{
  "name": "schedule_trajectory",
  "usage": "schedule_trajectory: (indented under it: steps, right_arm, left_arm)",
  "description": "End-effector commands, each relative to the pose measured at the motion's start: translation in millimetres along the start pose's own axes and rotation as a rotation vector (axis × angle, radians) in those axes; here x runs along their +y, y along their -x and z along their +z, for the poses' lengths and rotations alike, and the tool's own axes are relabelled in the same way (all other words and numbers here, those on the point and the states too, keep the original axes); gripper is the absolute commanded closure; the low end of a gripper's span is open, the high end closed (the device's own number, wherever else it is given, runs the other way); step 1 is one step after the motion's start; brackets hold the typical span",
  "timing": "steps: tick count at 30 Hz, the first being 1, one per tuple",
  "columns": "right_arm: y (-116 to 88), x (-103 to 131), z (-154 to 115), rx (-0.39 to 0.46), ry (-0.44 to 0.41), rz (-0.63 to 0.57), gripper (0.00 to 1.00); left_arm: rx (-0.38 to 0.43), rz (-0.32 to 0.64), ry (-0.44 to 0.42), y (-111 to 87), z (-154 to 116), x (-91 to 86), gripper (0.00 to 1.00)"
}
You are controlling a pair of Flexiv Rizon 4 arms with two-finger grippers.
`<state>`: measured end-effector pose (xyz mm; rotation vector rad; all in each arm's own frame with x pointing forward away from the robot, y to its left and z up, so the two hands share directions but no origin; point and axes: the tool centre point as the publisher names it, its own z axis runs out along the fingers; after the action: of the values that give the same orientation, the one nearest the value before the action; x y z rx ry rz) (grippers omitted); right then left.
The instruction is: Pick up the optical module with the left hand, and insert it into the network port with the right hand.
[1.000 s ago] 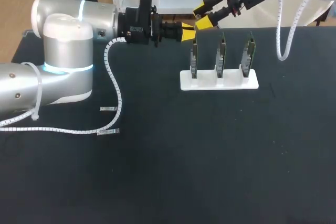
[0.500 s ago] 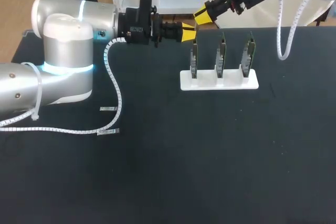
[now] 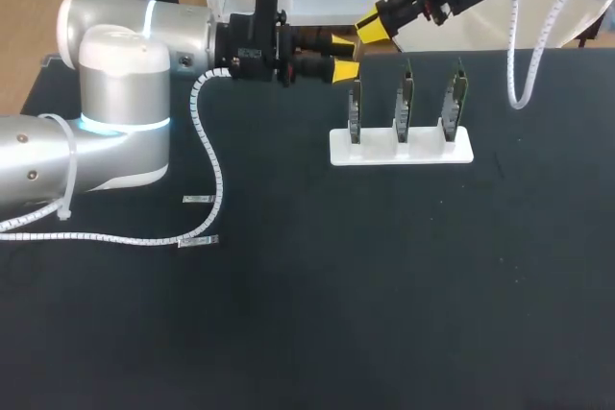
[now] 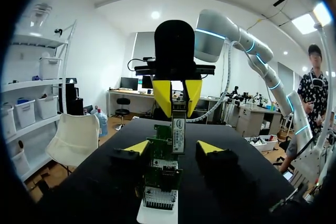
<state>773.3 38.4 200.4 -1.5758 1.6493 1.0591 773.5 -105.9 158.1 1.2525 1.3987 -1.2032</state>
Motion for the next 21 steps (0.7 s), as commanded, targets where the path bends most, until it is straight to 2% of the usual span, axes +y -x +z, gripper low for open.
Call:
schedule_trajectory:
  steps: [1,13,17,21]
  right_arm:
    - [-0.5,3.8,-2.1,-0.006,-0.005,-0.004,1.0]
    - [-5.0,6.8,-8.9,-0.006,-0.009,-0.008,1.0]
    - [-6.0,7.9,-10.3,-0.001,-0.006,-0.01,1.0]
    - [-6.0,8.1,-10.9,0.004,-0.004,-0.014,1.0]
  left_arm:
    - [0.0,0.001,-0.004,-0.5,0.4,2.0,0.0]
    - [0.0,-0.001,-0.001,-1.0,-0.5,1.5,0.0]
    - [0.032,0.012,-0.001,-0.3,-3.7,0.2,0.0]
    - [0.107,0.021,0.021,-1.7,-10.7,-1.6,0.0]
